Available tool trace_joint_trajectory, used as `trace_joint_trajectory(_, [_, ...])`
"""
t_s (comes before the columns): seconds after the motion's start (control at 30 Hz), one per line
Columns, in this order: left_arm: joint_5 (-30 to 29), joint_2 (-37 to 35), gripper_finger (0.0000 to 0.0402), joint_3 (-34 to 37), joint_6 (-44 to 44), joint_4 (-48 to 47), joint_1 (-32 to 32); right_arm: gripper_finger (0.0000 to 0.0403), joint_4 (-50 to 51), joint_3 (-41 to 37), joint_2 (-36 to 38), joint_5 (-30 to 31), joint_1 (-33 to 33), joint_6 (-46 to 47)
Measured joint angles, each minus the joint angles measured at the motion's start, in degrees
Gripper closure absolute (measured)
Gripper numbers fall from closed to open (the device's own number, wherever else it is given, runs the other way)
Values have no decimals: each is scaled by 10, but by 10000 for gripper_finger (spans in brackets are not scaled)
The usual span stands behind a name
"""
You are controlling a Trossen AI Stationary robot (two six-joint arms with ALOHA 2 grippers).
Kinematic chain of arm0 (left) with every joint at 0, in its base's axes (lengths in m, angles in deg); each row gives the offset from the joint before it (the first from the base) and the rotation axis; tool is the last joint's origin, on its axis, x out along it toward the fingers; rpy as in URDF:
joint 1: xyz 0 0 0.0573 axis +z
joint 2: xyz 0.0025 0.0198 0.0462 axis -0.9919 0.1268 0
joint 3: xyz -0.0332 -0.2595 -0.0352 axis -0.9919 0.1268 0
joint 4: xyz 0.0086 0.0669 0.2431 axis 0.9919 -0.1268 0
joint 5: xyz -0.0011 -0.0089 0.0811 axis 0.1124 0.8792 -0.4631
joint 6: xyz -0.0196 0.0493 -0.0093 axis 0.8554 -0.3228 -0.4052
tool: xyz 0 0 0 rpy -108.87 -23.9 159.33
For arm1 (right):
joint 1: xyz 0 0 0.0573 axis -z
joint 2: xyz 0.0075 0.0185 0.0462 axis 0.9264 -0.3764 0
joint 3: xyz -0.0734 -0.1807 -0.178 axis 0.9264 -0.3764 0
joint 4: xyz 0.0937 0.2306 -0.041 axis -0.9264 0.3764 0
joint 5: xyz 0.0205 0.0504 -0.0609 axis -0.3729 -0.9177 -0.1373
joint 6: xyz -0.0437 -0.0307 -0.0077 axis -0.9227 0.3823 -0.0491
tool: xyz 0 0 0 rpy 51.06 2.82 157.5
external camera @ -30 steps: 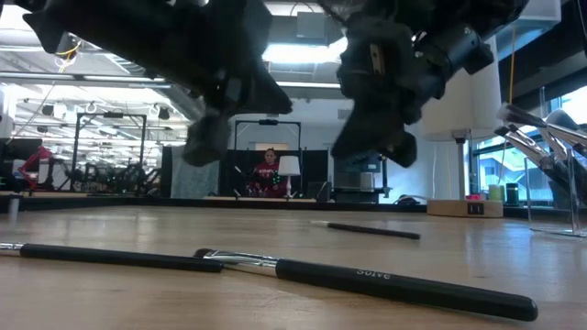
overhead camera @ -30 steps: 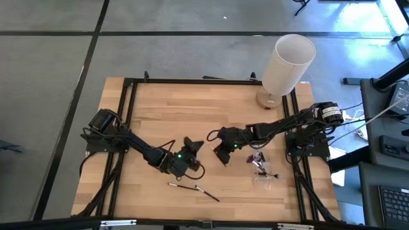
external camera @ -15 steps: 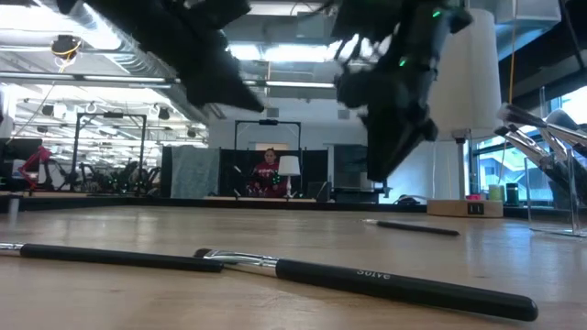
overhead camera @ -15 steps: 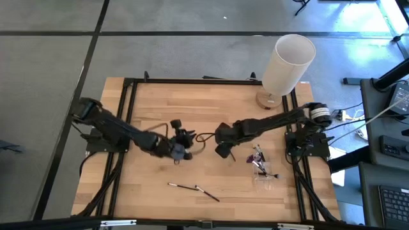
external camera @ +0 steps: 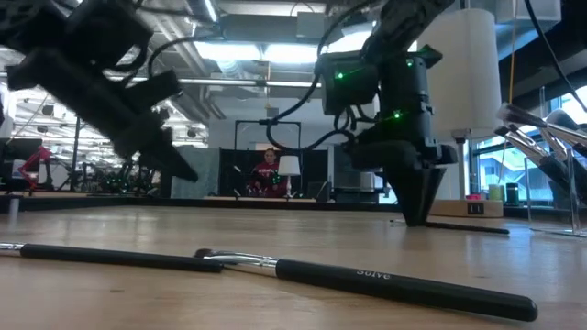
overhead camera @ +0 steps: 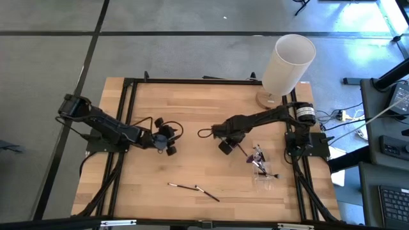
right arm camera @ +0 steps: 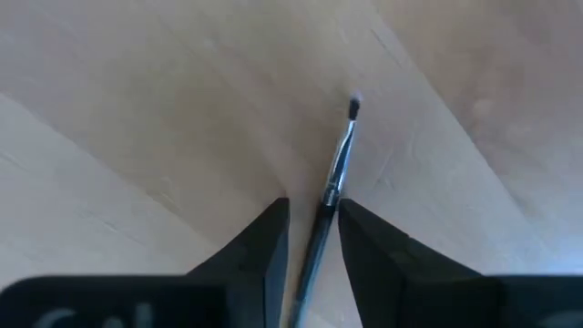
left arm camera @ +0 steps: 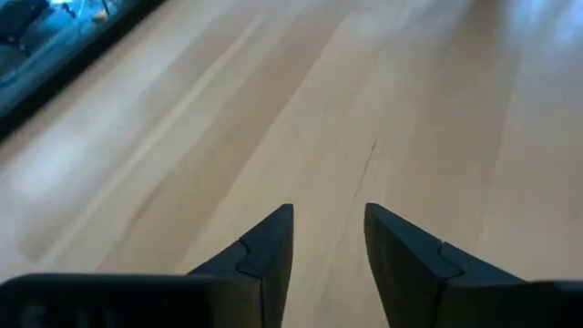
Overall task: Put items in baskets/containers
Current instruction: Put the paintbrush into the right section of the transparent organizer
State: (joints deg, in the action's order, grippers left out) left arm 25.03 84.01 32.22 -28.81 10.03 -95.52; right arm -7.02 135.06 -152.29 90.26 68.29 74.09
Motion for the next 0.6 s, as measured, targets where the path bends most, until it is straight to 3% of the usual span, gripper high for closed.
trace_joint_trajectory(0.13, [2, 0, 258, 22, 27, 3, 0, 315, -20, -2, -15, -51, 16, -15])
trace_joint_trajectory(0.33, [3, -1, 260, 8, 10, 6, -1, 389, -20, -4, -18, -60, 22, -17])
trace_joint_trajectory(0.6, [2, -2, 269, -14, -19, 6, -10, 385, -14, -4, -14, -30, 13, -30])
